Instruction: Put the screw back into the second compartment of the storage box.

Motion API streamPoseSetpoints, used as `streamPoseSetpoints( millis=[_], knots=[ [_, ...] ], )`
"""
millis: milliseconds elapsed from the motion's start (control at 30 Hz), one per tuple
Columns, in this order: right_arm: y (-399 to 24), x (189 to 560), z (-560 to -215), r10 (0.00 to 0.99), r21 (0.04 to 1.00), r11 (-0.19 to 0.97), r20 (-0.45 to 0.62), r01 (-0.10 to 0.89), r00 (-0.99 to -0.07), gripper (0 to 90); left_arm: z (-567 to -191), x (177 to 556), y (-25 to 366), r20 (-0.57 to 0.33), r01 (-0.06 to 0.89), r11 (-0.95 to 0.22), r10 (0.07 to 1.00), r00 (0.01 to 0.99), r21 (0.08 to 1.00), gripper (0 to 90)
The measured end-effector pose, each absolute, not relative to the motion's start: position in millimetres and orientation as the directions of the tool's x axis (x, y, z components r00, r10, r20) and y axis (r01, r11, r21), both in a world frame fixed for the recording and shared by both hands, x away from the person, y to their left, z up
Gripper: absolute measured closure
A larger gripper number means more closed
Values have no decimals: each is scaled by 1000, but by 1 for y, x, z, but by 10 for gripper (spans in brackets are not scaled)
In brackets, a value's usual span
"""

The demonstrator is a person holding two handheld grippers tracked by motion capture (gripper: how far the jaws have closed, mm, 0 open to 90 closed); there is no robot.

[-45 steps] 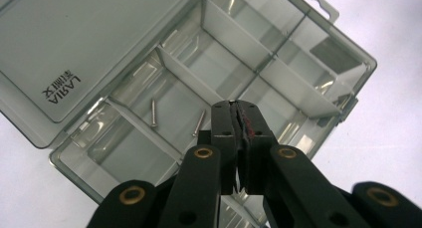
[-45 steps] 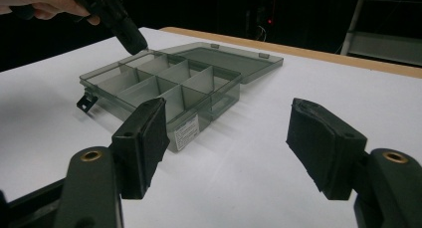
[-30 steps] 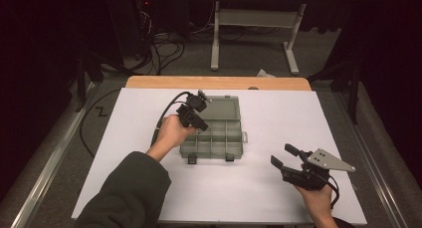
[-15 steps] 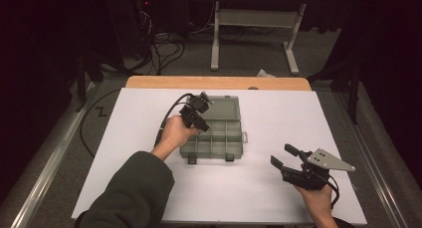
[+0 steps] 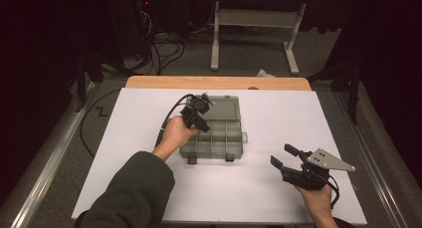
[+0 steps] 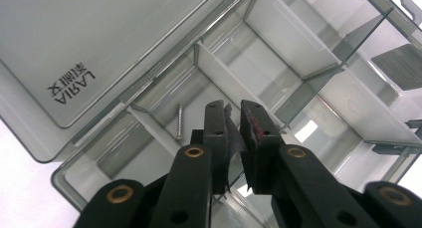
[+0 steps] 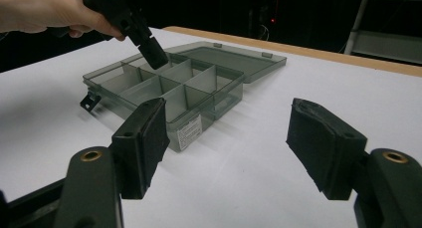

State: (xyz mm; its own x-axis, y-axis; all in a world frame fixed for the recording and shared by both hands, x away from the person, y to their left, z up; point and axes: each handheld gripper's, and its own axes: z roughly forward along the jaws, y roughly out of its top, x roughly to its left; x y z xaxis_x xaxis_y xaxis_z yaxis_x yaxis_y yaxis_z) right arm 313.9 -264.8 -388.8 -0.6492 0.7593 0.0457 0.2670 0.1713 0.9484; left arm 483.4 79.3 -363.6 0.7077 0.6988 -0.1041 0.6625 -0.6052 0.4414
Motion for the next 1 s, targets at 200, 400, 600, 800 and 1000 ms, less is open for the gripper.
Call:
streamPoseSetpoints(
  millis=[200, 400, 600, 800, 1000],
  knots=[
    [-265, 314, -389, 759, 948, 172, 46, 268, -650, 337, -357, 478, 82, -78, 660, -604, 709, 701, 447, 740],
    [-265, 314, -389, 758, 947, 170, 51, 273, -650, 337, -349, 472, 84, -32, 624, -623, 695, 718, 472, 635],
    [-265, 314, -389, 758, 947, 171, 51, 273, -651, 337, -340, 461, 86, -26, 629, -614, 705, 709, 477, 539],
    [-264, 314, -389, 757, 947, 173, 48, 272, -652, 337, -337, 452, 87, -19, 618, -613, 702, 712, 492, 485],
    [-264, 314, -389, 759, 946, 173, 49, 274, -650, 337, -334, 445, 91, -28, 615, -603, 702, 711, 507, 459]
  ],
)
